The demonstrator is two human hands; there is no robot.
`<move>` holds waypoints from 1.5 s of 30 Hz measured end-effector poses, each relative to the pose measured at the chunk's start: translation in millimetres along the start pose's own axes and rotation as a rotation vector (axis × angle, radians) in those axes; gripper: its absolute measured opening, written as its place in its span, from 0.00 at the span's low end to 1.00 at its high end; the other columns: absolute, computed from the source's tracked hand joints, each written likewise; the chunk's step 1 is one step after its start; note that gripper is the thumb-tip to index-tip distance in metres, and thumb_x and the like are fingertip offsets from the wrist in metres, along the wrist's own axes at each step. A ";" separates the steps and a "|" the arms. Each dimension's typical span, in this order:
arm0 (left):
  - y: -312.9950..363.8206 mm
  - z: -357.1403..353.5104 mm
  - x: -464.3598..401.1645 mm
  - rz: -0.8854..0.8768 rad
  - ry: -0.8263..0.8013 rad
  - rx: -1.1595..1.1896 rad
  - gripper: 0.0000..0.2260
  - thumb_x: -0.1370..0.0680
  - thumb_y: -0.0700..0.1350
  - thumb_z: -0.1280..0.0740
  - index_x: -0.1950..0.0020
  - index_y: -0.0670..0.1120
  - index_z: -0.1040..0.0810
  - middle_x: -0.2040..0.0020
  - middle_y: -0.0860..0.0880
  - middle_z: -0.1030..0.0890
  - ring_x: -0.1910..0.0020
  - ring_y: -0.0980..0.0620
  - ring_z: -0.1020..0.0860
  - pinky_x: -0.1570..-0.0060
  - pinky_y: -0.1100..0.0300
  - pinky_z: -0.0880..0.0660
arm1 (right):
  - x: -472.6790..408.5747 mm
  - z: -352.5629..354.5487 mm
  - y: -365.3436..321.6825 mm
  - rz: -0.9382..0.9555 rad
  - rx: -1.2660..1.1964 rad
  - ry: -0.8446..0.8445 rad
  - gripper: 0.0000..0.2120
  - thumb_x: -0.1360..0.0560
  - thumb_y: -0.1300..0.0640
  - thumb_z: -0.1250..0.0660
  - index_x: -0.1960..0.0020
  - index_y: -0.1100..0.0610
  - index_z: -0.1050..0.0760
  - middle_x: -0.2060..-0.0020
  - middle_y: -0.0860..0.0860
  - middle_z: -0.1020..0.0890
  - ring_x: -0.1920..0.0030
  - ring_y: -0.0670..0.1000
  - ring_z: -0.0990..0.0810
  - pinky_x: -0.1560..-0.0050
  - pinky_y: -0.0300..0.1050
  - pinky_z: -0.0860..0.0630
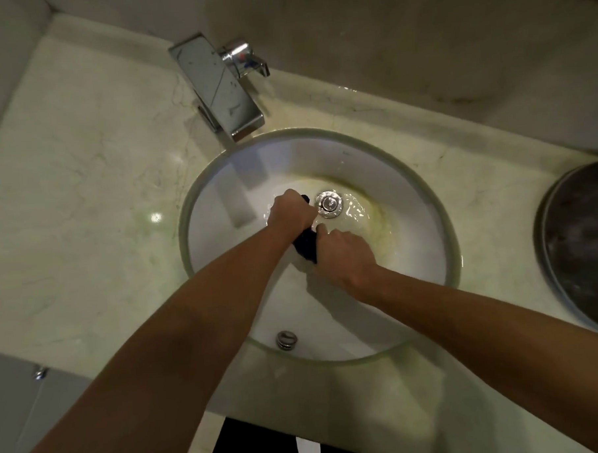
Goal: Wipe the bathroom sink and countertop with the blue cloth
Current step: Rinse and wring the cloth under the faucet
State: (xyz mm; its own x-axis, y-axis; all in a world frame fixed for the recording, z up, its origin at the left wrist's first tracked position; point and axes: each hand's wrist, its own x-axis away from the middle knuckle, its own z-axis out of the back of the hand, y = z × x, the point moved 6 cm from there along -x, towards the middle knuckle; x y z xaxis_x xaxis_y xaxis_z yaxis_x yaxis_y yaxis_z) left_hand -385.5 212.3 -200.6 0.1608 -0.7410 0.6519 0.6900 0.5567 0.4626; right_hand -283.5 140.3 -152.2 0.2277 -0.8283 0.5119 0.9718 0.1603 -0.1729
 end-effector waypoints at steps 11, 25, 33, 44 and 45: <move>38.9 67.3 66.6 0.053 -0.505 0.752 0.10 0.23 0.49 0.27 0.52 0.44 0.24 0.57 0.43 0.19 0.54 0.45 0.18 0.51 0.51 0.19 | 52.6 35.8 8.9 -0.285 -1.417 -0.480 0.11 0.27 0.55 0.26 0.52 0.61 0.23 0.71 0.52 0.26 0.77 0.49 0.29 0.77 0.39 0.34; 61.4 96.9 170.6 -0.400 -0.885 1.420 0.19 0.32 0.54 0.21 0.49 0.45 0.20 0.44 0.48 0.19 0.40 0.47 0.24 0.32 0.50 0.31 | 135.1 89.2 -68.4 0.552 -2.411 -1.365 0.30 0.25 0.46 0.28 0.33 0.60 0.37 0.67 0.51 0.29 0.75 0.46 0.30 0.78 0.36 0.33; 83.3 106.1 162.1 -0.219 -0.857 1.549 0.13 0.18 0.54 0.35 0.42 0.46 0.21 0.65 0.51 0.24 0.70 0.56 0.25 0.64 0.61 0.22 | 144.6 112.4 -70.4 0.280 -2.276 -1.012 0.22 0.25 0.57 0.26 0.39 0.58 0.34 0.63 0.50 0.26 0.72 0.44 0.31 0.76 0.34 0.36; 22.3 19.4 45.3 -0.007 -0.223 0.264 0.05 0.24 0.42 0.34 0.57 0.40 0.24 0.64 0.45 0.19 0.64 0.47 0.20 0.66 0.61 0.24 | 44.4 28.3 -20.9 -0.332 -0.374 -0.216 0.15 0.30 0.55 0.29 0.49 0.57 0.31 0.64 0.49 0.25 0.68 0.47 0.26 0.72 0.42 0.32; 18.9 13.7 42.7 -0.013 -0.201 0.199 0.06 0.23 0.44 0.33 0.55 0.41 0.24 0.60 0.45 0.19 0.60 0.46 0.20 0.61 0.58 0.24 | 42.7 26.0 -20.6 -0.335 -0.313 -0.203 0.16 0.29 0.55 0.29 0.47 0.57 0.32 0.64 0.49 0.27 0.68 0.47 0.27 0.73 0.42 0.33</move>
State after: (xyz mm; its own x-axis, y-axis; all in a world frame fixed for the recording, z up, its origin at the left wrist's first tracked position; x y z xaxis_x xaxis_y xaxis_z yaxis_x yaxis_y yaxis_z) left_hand -375.3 196.3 -155.7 -0.0041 -0.6707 0.7417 0.5357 0.6248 0.5680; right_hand -292.1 115.6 -104.9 -0.0560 -0.6810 0.7301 0.9359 -0.2905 -0.1993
